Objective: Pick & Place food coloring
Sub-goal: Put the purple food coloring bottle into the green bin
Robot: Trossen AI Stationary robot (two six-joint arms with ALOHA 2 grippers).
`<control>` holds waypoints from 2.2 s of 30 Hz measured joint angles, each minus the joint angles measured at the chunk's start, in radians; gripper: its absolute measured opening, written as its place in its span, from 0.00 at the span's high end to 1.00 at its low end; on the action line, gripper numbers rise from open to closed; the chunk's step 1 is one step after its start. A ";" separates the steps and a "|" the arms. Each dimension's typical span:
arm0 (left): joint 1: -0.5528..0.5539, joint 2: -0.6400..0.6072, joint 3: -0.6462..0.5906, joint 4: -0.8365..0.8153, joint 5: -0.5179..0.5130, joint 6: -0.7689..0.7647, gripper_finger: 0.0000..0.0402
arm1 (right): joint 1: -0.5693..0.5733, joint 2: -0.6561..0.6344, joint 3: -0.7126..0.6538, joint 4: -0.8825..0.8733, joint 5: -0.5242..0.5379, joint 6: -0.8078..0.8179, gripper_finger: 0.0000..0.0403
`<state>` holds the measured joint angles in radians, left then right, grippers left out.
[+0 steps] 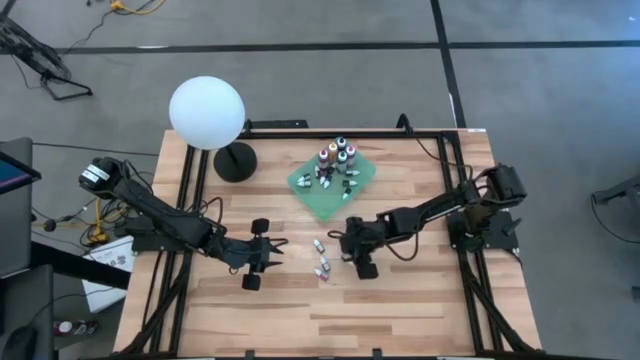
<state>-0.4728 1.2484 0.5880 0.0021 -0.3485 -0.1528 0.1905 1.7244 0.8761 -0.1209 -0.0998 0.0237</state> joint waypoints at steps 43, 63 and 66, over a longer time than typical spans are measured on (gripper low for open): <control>0.001 0.000 0.001 0.013 0.001 -0.014 0.72 | 0.085 0.011 0.000 -0.022 0.131 0.646 0.65; 0.001 0.000 0.001 0.011 0.001 -0.010 0.72 | 0.144 0.035 -0.002 -0.007 0.265 0.790 0.67; 0.001 0.000 0.001 0.011 0.002 -0.015 0.72 | 0.144 0.033 0.000 0.003 0.274 0.798 0.66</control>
<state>-0.4721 1.2484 0.5888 0.0135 -0.3470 -0.1680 0.3344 1.7569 0.8761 -0.1180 0.1740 0.8213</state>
